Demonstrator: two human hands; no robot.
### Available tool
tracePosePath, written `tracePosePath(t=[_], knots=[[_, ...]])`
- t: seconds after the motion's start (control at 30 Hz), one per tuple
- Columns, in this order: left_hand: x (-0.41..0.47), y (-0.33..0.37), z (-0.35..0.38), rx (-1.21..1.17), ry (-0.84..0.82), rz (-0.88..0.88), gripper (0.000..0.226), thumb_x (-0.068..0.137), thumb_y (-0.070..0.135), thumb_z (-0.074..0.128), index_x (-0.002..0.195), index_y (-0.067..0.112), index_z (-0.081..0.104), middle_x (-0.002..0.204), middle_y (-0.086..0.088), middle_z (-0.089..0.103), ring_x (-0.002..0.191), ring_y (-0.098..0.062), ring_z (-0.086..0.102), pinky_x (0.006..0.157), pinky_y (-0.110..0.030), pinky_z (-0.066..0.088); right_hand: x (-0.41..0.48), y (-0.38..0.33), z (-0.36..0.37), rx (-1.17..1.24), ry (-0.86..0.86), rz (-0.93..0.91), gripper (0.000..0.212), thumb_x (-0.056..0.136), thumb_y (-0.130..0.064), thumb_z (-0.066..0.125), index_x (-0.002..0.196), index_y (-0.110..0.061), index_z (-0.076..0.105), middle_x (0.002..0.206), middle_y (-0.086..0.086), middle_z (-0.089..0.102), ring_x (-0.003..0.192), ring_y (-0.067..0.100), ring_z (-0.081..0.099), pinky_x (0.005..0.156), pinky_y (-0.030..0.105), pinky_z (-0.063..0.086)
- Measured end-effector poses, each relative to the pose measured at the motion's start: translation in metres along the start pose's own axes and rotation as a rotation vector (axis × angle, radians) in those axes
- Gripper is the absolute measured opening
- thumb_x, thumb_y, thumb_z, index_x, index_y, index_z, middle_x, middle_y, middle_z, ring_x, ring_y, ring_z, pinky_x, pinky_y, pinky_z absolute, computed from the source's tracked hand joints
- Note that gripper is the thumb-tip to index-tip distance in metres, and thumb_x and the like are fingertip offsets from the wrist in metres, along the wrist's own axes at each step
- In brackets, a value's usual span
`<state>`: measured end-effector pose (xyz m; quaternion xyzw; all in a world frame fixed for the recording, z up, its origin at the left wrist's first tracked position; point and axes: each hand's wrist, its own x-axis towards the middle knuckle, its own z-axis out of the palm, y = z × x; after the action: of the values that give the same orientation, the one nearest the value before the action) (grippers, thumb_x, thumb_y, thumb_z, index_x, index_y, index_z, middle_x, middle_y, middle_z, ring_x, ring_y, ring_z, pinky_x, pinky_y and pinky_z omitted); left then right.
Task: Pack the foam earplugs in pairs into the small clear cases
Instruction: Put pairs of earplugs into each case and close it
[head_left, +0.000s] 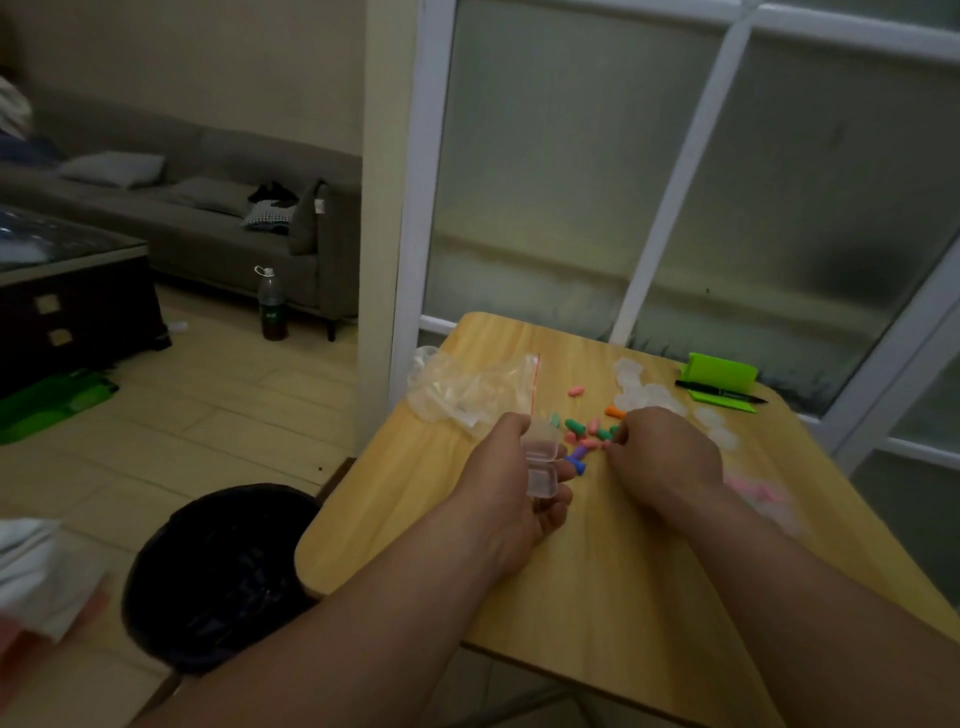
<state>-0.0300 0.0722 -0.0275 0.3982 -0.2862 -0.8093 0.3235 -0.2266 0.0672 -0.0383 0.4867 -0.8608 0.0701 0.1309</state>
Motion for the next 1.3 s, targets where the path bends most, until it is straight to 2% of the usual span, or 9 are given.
tracePosePath(t=[0.17,0.3,0.5,0.73,0.83,0.93,1.0,1.1,1.3], knots=[[0.001,-0.001,0.001,0.003,-0.015,-0.009,0.052,0.102,0.045,0.045,0.123,0.003,0.069,0.072,-0.007,0.068,0.054,-0.017,0.054,0.049,-0.023,0.043,-0.004,0.001,-0.003,0.101,0.033,0.002,0.02,0.096,-0.041,0.065,0.098,-0.026,0.079,0.103,-0.001,0.074,0.095,0.024,0.069,0.07,0.033,0.052],[-0.002,-0.001,0.005,0.001,-0.036,-0.012,0.049,0.104,0.046,0.043,0.112,0.005,0.07,0.076,-0.008,0.066,0.054,-0.017,0.053,0.051,-0.025,0.042,-0.021,0.008,-0.018,0.411,0.072,-0.017,0.008,0.093,-0.036,0.073,0.09,-0.029,0.075,0.094,-0.006,0.074,0.087,0.017,0.066,0.071,0.036,0.053],[-0.002,-0.008,0.014,-0.028,-0.118,-0.035,0.052,0.106,0.05,0.041,0.114,0.008,0.069,0.08,-0.01,0.061,0.057,-0.017,0.05,0.055,-0.027,0.044,-0.073,0.01,-0.047,0.856,0.065,-0.096,0.005,0.095,-0.027,0.077,0.096,-0.026,0.072,0.09,-0.011,0.072,0.085,0.0,0.065,0.067,0.021,0.045],[-0.007,-0.013,0.019,-0.041,-0.185,-0.056,0.051,0.104,0.048,0.041,0.13,0.011,0.065,0.106,-0.009,0.065,0.078,-0.017,0.062,0.066,-0.029,0.049,-0.099,-0.003,-0.055,0.667,0.04,-0.326,0.009,0.094,-0.031,0.074,0.09,-0.036,0.069,0.089,-0.015,0.062,0.084,-0.001,0.057,0.065,0.015,0.039],[-0.001,-0.016,0.019,-0.032,-0.192,-0.053,0.062,0.103,0.049,0.044,0.146,0.006,0.057,0.115,-0.013,0.062,0.106,-0.023,0.06,0.079,-0.034,0.054,-0.1,-0.007,-0.049,0.52,0.006,-0.38,0.007,0.093,-0.035,0.073,0.091,-0.04,0.068,0.095,-0.016,0.051,0.085,0.001,0.05,0.067,0.017,0.035],[0.002,-0.019,0.019,-0.042,-0.211,-0.06,0.06,0.104,0.049,0.044,0.141,0.006,0.062,0.118,-0.014,0.067,0.117,-0.027,0.064,0.096,-0.038,0.054,-0.1,-0.007,-0.049,0.512,-0.017,-0.387,0.005,0.093,-0.035,0.07,0.095,-0.039,0.072,0.097,-0.015,0.048,0.089,0.003,0.049,0.068,0.019,0.036],[0.005,-0.018,0.018,-0.056,-0.23,-0.058,0.06,0.105,0.05,0.043,0.142,0.007,0.061,0.117,-0.013,0.067,0.108,-0.025,0.069,0.095,-0.038,0.056,-0.099,-0.007,-0.049,0.532,-0.03,-0.39,0.006,0.093,-0.037,0.071,0.098,-0.038,0.075,0.098,-0.015,0.05,0.09,0.003,0.05,0.07,0.019,0.037],[0.008,-0.017,0.017,-0.052,-0.215,-0.041,0.059,0.104,0.05,0.042,0.14,0.007,0.062,0.098,-0.008,0.067,0.065,-0.016,0.064,0.064,-0.03,0.054,-0.097,-0.002,-0.049,0.661,0.016,-0.355,0.008,0.092,-0.037,0.073,0.101,-0.038,0.074,0.097,-0.015,0.057,0.088,0.0,0.055,0.072,0.023,0.042],[0.006,-0.009,0.013,-0.028,-0.051,0.034,0.051,0.106,0.048,0.041,0.099,0.007,0.07,0.07,-0.005,0.058,0.052,-0.014,0.044,0.052,-0.026,0.037,-0.068,0.024,-0.034,0.708,0.132,-0.102,0.014,0.098,-0.018,0.067,0.102,-0.026,0.077,0.102,-0.008,0.072,0.092,0.007,0.063,0.072,0.022,0.044]])
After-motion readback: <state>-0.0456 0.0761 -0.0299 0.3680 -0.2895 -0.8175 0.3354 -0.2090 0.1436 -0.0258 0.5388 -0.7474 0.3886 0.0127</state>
